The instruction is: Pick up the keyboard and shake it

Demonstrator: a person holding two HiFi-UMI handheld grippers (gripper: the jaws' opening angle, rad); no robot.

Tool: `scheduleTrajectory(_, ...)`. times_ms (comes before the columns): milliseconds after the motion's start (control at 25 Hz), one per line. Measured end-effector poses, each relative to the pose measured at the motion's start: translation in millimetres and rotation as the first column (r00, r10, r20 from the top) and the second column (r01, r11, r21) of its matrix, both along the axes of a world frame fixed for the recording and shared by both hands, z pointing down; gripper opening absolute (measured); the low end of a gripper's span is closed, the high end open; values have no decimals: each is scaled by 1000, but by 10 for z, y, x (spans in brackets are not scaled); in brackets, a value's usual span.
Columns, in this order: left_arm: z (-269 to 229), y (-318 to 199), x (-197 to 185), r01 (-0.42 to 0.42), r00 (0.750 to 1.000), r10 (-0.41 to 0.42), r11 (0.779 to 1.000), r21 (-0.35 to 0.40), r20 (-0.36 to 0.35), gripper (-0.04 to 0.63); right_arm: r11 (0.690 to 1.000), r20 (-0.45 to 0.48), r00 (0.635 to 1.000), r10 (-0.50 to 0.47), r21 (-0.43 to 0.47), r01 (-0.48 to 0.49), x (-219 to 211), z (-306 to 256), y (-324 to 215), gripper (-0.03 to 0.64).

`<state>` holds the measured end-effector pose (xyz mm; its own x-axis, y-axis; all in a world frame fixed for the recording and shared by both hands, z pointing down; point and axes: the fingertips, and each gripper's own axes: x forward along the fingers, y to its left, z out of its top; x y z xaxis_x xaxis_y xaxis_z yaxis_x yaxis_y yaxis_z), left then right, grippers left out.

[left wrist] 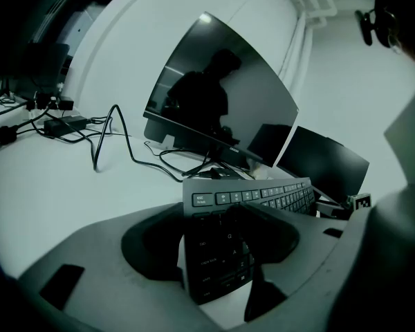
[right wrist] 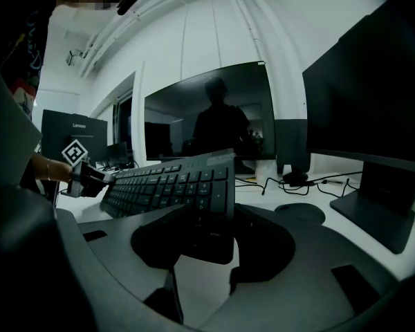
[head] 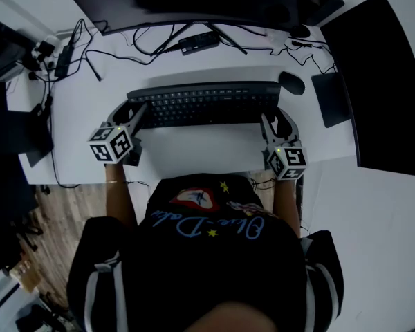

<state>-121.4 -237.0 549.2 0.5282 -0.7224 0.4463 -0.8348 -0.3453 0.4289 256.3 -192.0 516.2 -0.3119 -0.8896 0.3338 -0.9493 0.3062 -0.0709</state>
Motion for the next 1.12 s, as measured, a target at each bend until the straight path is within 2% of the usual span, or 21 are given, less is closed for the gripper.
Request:
scheduleTrajectory(520, 160, -60, 40, -6, 999, 7, 999, -33, 36, 232, 993, 44, 999, 14, -116, -9, 43, 297, -13, 175)
scheduleTrajectory(1120, 332, -109, 43, 0, 997, 6, 997, -77, 78, 232, 963, 80, 997, 21, -268, 1, 37, 610, -16, 173)
